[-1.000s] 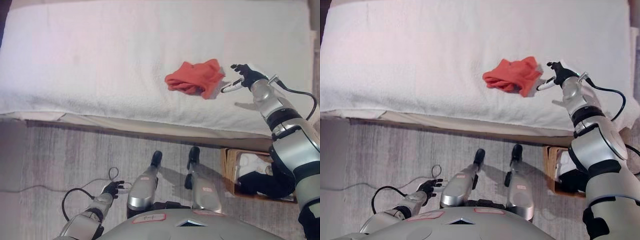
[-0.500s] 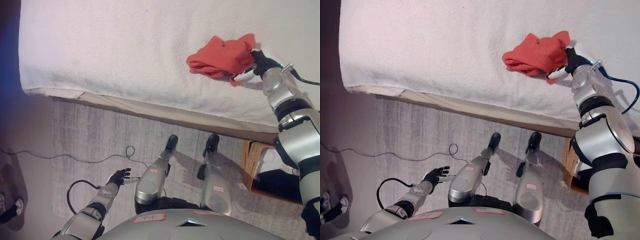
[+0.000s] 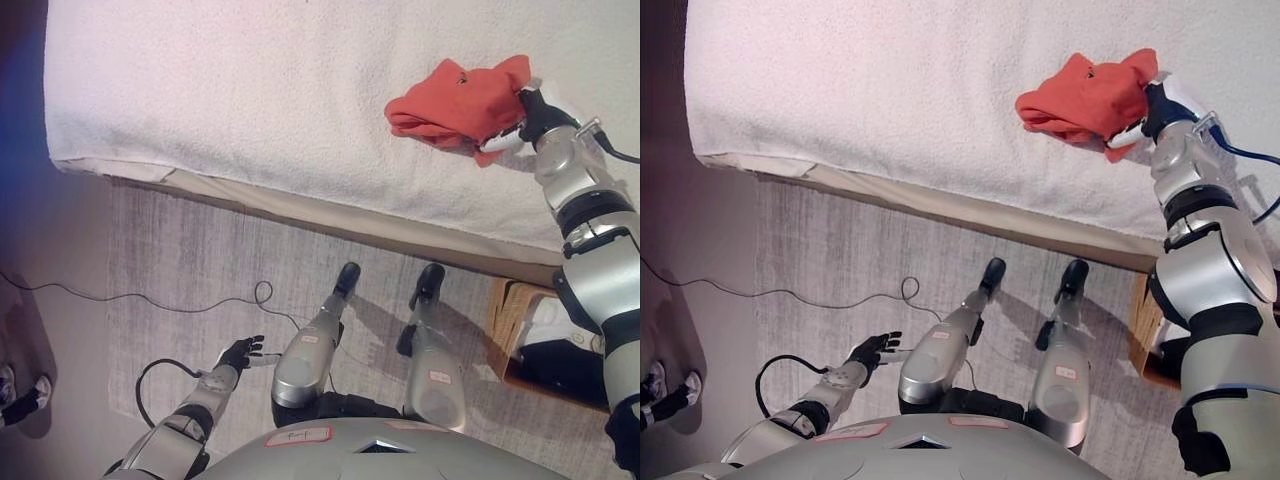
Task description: Put the clothes on the bed into the basket.
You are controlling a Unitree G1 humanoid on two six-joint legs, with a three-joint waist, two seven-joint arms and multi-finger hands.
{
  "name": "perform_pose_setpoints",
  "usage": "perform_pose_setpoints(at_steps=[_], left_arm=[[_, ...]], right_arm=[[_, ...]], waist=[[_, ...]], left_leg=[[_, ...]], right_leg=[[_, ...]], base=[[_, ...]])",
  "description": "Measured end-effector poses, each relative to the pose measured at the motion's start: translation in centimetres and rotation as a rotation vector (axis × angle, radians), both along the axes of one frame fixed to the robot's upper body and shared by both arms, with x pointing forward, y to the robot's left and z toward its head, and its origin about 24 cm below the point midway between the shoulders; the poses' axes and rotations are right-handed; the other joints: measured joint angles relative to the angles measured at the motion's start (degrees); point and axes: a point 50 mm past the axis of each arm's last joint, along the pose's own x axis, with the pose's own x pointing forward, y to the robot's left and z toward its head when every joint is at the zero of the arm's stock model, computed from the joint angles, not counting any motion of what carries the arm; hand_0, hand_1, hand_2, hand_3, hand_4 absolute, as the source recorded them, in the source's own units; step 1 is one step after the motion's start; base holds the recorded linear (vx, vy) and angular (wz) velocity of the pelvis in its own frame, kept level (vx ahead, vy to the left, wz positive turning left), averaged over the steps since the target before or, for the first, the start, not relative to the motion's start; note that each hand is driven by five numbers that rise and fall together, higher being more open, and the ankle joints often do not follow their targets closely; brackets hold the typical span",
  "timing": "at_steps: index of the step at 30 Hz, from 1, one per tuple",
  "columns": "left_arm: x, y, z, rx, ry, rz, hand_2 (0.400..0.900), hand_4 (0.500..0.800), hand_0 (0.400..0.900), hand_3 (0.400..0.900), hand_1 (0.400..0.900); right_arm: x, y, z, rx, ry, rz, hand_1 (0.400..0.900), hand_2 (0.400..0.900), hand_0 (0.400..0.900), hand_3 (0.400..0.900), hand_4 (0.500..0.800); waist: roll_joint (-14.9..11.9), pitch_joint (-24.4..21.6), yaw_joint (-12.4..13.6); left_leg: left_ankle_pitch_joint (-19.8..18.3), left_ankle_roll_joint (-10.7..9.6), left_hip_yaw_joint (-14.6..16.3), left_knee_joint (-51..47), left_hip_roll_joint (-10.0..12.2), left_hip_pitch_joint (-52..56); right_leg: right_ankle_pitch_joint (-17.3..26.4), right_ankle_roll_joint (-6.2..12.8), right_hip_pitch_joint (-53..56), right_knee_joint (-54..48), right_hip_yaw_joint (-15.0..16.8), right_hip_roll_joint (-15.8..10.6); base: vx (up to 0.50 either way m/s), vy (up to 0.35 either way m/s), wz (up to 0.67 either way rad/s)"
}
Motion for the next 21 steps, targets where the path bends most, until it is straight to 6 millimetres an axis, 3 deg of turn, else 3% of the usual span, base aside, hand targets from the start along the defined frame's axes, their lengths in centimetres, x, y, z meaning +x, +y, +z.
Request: perform_pose_setpoints(at_steps=[6, 21], left_arm=[[0.0, 0.0, 0.0, 0.001, -0.002, 0.007, 0.900, 0.800, 0.900, 0.900, 0.900], [0.9, 0.0, 0.3, 0.006, -0.020, 0.004, 0.900, 0.800, 0.900, 0.900, 0.900]], right_arm=[[0.6, 1.2, 0.7, 0.043, -0.040, 0.011, 0.400, 0.400, 0.400, 0.400, 0.500], [1.3, 3.9, -0.4, 0.079, -0.017, 0.073, 0.400, 0.400, 0.400, 0.400, 0.500]], waist=[[0.0, 0.0, 0.1], [0.0, 0.0, 1.1]], left_leg=[[0.1, 0.0, -0.1, 0.0, 0.2, 0.1], [0.1, 0.0, 0.2, 0.1, -0.3, 1.1]], right_leg=[[0.0, -0.02, 0.1, 0.0, -0.1, 0.2], [0.2, 0.18, 1.0, 0.0, 0.2, -0.3]], base=[[0.01, 0.002, 0.04], [-0.01, 0.016, -0.07]])
